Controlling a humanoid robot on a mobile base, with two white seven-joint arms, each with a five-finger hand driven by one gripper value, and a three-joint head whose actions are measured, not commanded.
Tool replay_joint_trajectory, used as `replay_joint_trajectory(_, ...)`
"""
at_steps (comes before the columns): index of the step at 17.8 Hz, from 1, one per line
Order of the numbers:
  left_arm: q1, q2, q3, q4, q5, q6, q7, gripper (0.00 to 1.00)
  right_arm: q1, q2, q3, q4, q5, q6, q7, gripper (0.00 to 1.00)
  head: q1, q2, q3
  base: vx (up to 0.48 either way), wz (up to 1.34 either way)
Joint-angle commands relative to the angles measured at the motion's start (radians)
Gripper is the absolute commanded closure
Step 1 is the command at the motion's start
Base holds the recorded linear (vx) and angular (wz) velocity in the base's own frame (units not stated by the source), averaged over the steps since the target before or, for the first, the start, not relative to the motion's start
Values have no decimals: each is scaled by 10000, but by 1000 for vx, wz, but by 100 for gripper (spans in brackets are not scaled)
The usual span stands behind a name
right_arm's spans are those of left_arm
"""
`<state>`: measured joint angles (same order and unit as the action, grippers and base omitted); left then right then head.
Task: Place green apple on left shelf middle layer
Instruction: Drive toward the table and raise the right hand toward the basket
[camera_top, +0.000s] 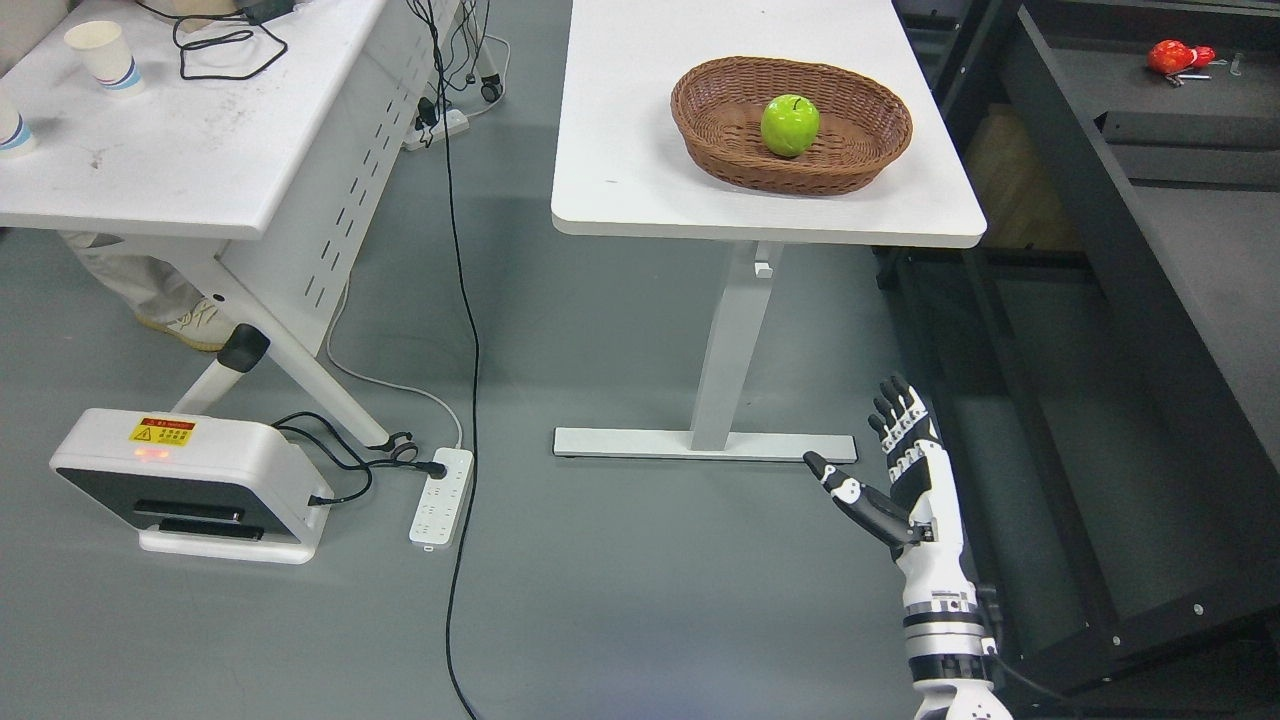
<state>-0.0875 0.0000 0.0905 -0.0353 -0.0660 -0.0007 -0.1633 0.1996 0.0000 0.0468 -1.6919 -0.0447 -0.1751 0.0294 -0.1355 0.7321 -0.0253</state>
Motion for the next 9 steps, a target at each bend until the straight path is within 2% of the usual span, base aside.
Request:
replay_joint_trajectory(1,0,175,0,0,0,-8,6,0,-2,-175,-8,0,2,18,-3,0,0,0,0,0,0)
replay_joint_trajectory(9,0,175,0,0,0,-8,6,0,-47,-175,-8,15,1,-105,13,0,0,0,0,-1,-4)
